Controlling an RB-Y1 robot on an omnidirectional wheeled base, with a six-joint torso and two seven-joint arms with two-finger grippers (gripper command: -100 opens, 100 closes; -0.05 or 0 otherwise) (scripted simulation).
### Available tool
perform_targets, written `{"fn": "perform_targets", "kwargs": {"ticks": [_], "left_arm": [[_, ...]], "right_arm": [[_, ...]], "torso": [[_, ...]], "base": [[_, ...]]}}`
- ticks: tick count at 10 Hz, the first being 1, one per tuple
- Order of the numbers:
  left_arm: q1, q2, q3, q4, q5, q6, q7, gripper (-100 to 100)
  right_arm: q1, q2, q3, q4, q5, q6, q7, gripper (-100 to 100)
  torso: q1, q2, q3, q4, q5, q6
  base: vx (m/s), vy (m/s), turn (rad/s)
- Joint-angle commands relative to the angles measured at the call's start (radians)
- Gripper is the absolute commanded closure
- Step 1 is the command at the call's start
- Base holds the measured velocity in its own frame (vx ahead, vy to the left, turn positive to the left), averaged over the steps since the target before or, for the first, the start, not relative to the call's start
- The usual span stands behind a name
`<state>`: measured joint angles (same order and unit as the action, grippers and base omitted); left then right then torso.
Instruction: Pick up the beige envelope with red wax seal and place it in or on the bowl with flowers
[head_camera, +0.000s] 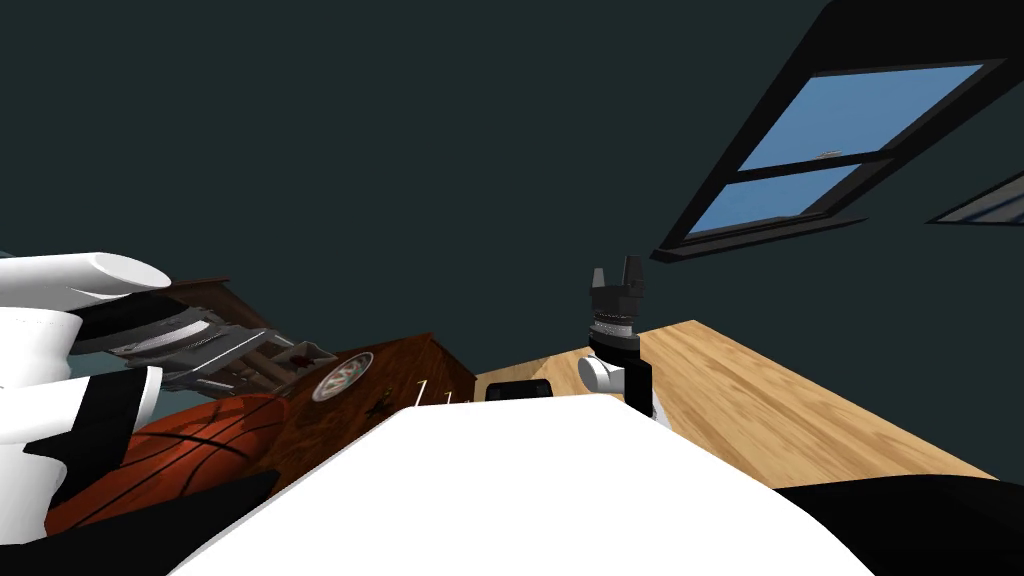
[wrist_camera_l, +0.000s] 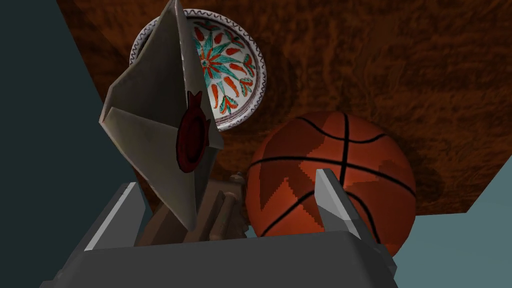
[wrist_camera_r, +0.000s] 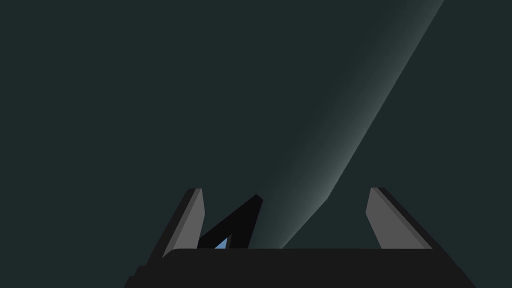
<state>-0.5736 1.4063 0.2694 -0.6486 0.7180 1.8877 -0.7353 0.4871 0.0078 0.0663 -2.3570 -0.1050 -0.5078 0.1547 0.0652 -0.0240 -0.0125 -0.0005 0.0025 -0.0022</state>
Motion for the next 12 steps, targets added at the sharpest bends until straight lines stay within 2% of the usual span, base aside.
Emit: {"fn": "perform_targets", "kwargs": {"ticks": [1, 5, 6, 7, 8, 10, 11, 12], "left_arm": [[-0.009, 0.039, -0.005, -0.018, 0.016, 0.031, -0.009, -100], [-0.039, 0.126, -0.024, -0.045, 0.05, 0.088, -0.033, -100], [-0.039, 0.126, -0.024, -0.045, 0.05, 0.088, -0.033, -100], [-0.054, 0.17, -0.033, -0.058, 0.066, 0.116, -0.045, -100], [-0.065, 0.17, -0.033, -0.058, 0.066, 0.116, -0.045, -100], [-0.06, 0.167, -0.035, -0.056, 0.065, 0.114, -0.045, -100], [-0.059, 0.167, -0.035, -0.057, 0.065, 0.115, -0.044, 0], [-0.059, 0.167, -0.035, -0.057, 0.065, 0.115, -0.044, 0]], "right_arm": [[0.0, 0.0, 0.0, 0.0, 0.0, 0.0, 0.0, 0], [0.0, 0.0, 0.0, 0.0, 0.0, 0.0, 0.0, 0], [0.0, 0.0, 0.0, 0.0, 0.0, 0.0, 0.0, 0], [0.0, 0.0, 0.0, 0.0, 0.0, 0.0, 0.0, 0], [0.0, 0.0, 0.0, 0.0, 0.0, 0.0, 0.0, 0], [0.0, 0.0, 0.0, 0.0, 0.0, 0.0, 0.0, 0], [0.0, 0.0, 0.0, 0.0, 0.0, 0.0, 0.0, 0], [0.0, 0.0, 0.0, 0.0, 0.0, 0.0, 0.0, 0]], "torso": [[0.0, 0.0, 0.0, 0.0, 0.0, 0.0], [0.001, 0.0, 0.0, 0.0, 0.0, 0.0], [0.001, 0.001, 0.0, 0.0, 0.0, 0.0], [0.003, 0.001, 0.001, 0.0, 0.001, 0.0], [0.002, 0.001, 0.0, 0.0, 0.0, 0.0], [0.005, 0.001, 0.0, 0.0, 0.001, 0.0], [0.006, 0.001, 0.001, 0.0, 0.002, 0.0], [0.007, 0.002, 0.001, 0.0, 0.002, 0.0]], "base": [[0.035, -0.113, 0.046], [0.024, -0.082, 0.035], [0.013, -0.056, 0.015], [0.016, -0.075, 0.048], [0.023, -0.07, 0.026], [0.01, -0.024, -0.002], [0.0, 0.0, 0.0], [0.0, 0.0, 0.0]]}}
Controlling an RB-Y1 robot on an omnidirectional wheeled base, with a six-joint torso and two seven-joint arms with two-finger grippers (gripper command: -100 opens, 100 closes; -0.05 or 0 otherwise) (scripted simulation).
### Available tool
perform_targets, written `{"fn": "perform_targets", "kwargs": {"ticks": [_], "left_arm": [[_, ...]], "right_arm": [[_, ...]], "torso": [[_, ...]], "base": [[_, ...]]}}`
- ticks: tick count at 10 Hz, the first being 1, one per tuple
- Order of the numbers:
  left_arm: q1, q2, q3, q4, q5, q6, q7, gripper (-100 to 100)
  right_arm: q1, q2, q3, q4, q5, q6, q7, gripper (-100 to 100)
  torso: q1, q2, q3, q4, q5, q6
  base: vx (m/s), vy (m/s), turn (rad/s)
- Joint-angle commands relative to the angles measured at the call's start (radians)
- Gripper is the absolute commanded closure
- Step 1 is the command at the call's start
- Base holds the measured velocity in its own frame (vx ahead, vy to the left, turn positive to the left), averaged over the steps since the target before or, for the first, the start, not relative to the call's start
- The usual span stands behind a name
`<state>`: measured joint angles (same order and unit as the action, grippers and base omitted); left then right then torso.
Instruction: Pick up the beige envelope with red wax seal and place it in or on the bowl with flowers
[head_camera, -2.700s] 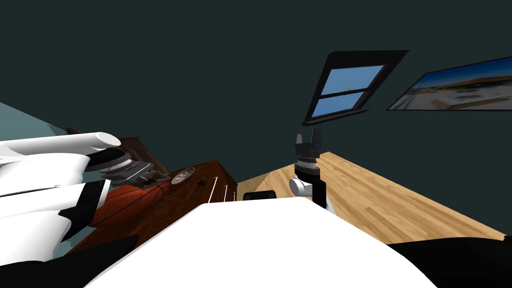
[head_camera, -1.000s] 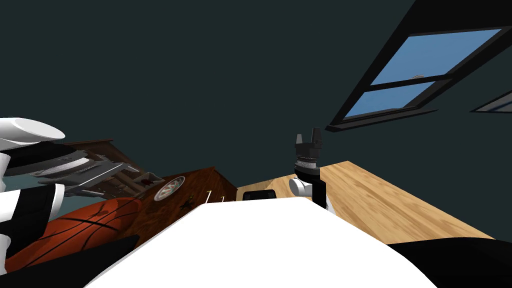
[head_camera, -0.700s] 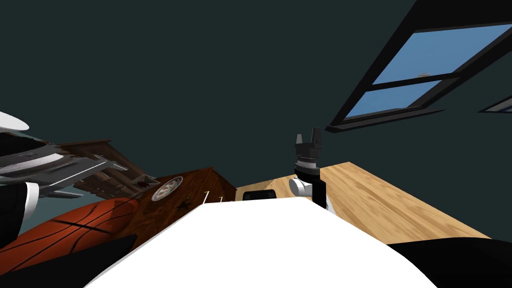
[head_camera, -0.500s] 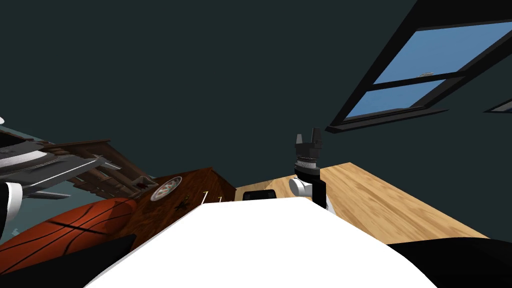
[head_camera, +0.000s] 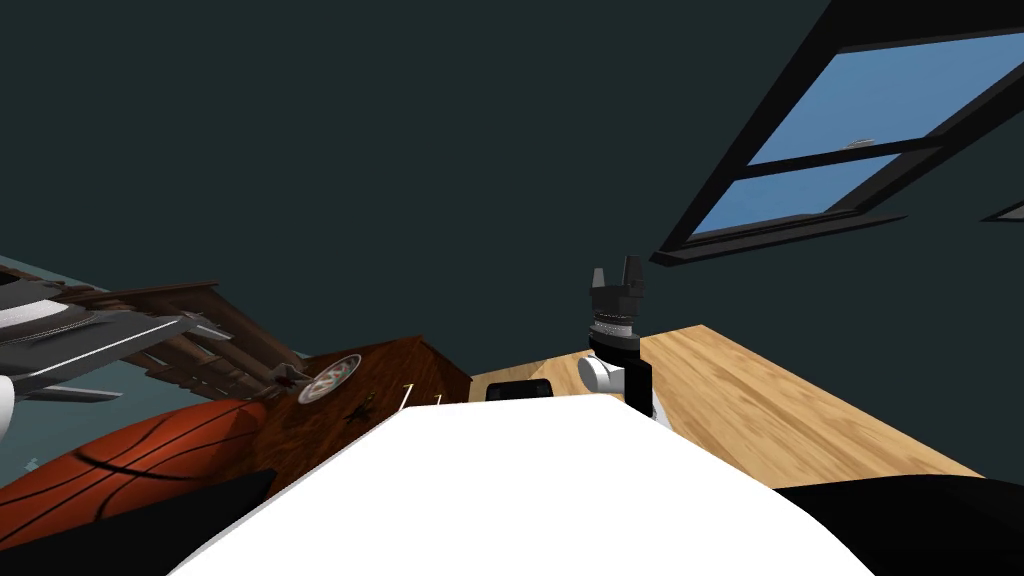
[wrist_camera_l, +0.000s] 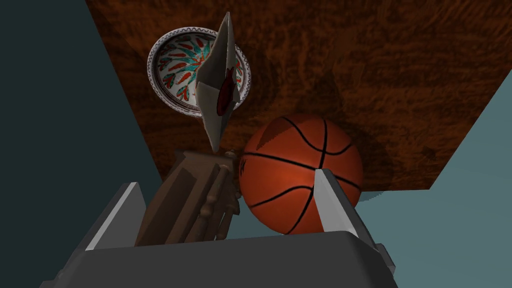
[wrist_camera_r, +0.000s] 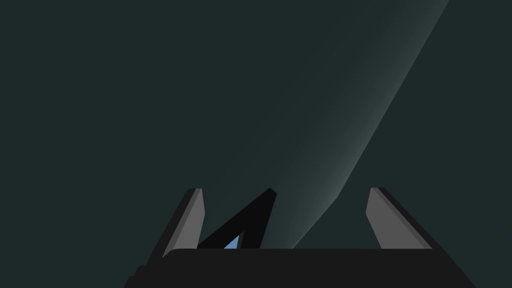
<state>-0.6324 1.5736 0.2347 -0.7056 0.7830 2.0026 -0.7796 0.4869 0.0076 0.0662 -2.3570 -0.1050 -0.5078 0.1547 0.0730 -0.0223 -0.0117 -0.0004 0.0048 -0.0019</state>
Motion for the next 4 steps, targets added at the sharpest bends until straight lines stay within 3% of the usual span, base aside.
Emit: {"fn": "perform_targets", "kwargs": {"ticks": [1, 4], "left_arm": [[0.0, 0.0, 0.0, 0.0, 0.0, 0.0, 0.0, 0], [0.0, 0.0, 0.0, 0.0, 0.0, 0.0, 0.0, 0]], "right_arm": [[0.0, 0.0, 0.0, 0.0, 0.0, 0.0, 0.0, 0], [0.0, 0.0, 0.0, 0.0, 0.0, 0.0, 0.0, 0]], "torso": [[0.0, 0.0, 0.0, 0.0, 0.0, 0.0], [0.0, 0.0, 0.0, 0.0, 0.0, 0.0]], "base": [[0.0, 0.0, 0.0], [0.0, 0.0, 0.0]]}}
